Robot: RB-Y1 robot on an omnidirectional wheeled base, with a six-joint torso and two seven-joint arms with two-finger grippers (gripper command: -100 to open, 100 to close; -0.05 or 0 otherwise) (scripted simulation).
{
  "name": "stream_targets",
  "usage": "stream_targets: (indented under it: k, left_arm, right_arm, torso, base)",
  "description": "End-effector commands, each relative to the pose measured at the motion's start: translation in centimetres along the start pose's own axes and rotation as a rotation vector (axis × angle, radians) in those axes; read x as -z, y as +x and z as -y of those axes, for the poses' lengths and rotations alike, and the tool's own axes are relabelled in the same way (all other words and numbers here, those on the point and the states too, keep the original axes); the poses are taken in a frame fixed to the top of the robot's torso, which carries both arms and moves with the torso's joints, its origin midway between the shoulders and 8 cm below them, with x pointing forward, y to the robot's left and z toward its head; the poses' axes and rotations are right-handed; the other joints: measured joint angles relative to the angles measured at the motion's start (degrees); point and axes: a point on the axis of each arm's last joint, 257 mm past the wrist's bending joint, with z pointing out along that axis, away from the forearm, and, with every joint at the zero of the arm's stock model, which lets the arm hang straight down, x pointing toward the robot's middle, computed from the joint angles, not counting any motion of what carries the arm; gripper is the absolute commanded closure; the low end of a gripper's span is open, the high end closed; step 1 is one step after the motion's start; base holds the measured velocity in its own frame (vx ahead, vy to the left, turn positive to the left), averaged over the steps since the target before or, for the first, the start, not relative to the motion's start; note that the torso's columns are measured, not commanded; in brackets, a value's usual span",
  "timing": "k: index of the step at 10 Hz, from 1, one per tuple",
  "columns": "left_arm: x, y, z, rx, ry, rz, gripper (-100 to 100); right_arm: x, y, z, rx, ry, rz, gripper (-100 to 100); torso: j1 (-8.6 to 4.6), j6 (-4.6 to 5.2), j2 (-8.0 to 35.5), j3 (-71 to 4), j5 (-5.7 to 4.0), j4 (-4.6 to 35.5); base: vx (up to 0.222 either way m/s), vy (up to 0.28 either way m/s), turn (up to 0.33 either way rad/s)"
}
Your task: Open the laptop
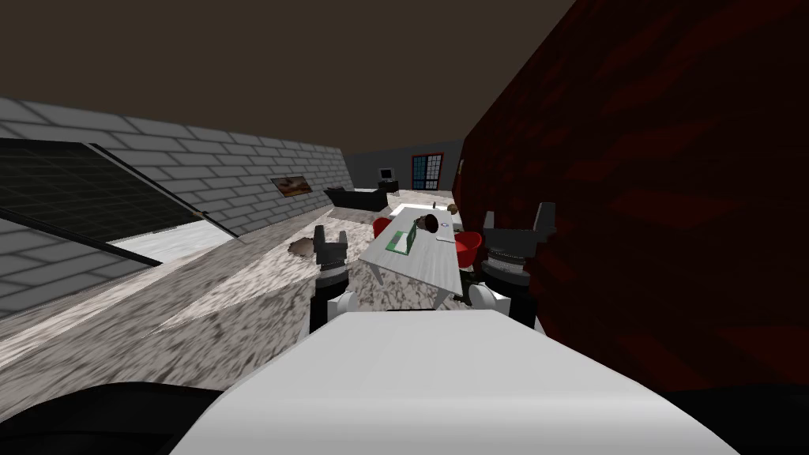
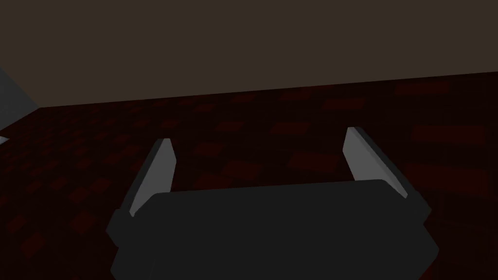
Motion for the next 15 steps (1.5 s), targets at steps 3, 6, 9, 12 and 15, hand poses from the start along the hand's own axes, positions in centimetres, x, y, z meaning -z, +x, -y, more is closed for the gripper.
stream_targets:
  k: [3,6,9,12,15]
  left_arm:
    - [0.0,0.0,0.0,0.000,0.000,0.000,0]
    - [0.0,0.0,0.0,0.000,0.000,0.000,0]
    - [0.0,0.0,0.0,0.000,0.000,0.000,0]
    - [-0.2,0.7,-1.2,-0.038,-0.032,-0.070,-100]
    - [-0.4,1.1,-3.7,-0.083,-0.098,-0.118,-100]
  right_arm:
    - [0.0,0.0,0.0,0.000,0.000,0.000,0]
    - [0.0,0.0,0.0,0.000,0.000,0.000,0]
    - [0.0,0.0,0.0,0.000,0.000,0.000,0]
    - [0.0,0.0,0.0,0.000,0.000,0.000,0]
    - [0.0,0.0,0.0,0.000,0.000,0.000,0]
  torso:
    - [0.00,0.00,10.03,-20.14,0.00,10.06]
    - [0.00,0.00,22.69,-45.36,0.00,22.68]
    - [0.00,0.00,35.39,-70.73,0.00,35.37]
    - [-0.01,0.00,42.08,-84.25,0.00,42.05]
    - [-0.05,0.00,42.28,-84.57,-0.01,42.28]
  base:
    - [0.000,0.000,0.000]
    - [0.000,0.000,0.000]
    - [0.000,0.000,0.000]
    - [0.002,-0.008,-0.059]
    - [0.003,-0.026,-0.153]
